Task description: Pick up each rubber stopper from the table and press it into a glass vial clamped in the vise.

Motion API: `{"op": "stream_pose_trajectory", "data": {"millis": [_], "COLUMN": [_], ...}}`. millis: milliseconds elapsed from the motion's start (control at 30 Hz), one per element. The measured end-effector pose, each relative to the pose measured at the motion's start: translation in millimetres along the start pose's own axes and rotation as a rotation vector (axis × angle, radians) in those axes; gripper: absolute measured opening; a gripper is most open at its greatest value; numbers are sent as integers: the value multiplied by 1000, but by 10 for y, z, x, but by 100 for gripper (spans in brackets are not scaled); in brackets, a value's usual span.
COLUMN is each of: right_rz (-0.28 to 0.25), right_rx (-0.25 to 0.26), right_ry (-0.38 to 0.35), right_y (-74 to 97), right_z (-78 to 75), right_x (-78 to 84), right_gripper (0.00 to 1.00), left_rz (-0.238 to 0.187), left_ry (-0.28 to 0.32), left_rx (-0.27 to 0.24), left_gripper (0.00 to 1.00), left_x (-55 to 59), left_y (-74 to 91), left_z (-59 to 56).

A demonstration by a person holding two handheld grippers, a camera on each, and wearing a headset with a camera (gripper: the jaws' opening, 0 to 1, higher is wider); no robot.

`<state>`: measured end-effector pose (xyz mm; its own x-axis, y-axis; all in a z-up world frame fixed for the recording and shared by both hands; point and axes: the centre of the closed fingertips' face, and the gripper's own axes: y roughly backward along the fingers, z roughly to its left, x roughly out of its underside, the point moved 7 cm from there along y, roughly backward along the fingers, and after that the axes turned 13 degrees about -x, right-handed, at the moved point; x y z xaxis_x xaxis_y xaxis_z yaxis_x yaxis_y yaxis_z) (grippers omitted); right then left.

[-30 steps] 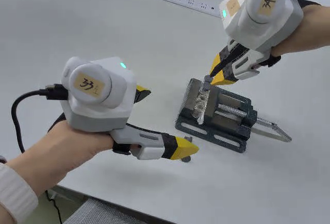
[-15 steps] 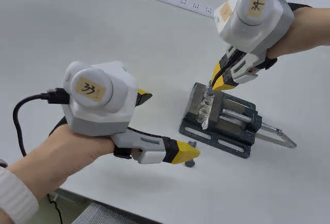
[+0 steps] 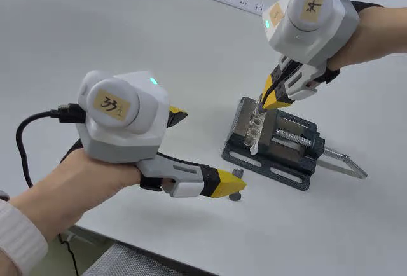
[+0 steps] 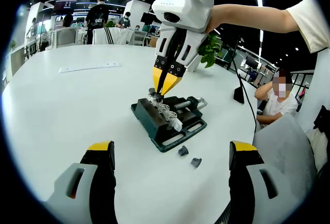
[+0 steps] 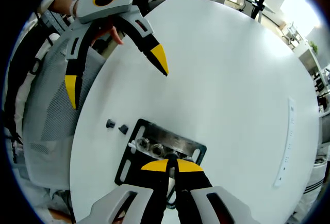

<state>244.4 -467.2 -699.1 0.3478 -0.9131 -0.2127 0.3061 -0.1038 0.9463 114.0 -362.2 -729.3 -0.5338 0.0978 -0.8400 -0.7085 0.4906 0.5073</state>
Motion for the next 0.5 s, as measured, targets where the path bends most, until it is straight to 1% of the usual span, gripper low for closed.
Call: {"op": "stream_pose_trajectory", "data": {"millis": [167,367,500], "right_rz": [-1,-3,6], "right_rx": [-6,-31,-40], "right_ry": [-5,-31,-43], "right_y": [-6,-6,-4], "right_z": [6,-16,-6], "right_x": [3,4,-8], "right_gripper": [0,0,0], "left_rz": [3,5,6], "left_ry": [-2,-1,0], "left_rx": [1,0,-2], "left_gripper": [91,91,91], "left_x": [-3,2,2], "left_y": [-8,-13,-15], "left_z": [-11,0,10]}}
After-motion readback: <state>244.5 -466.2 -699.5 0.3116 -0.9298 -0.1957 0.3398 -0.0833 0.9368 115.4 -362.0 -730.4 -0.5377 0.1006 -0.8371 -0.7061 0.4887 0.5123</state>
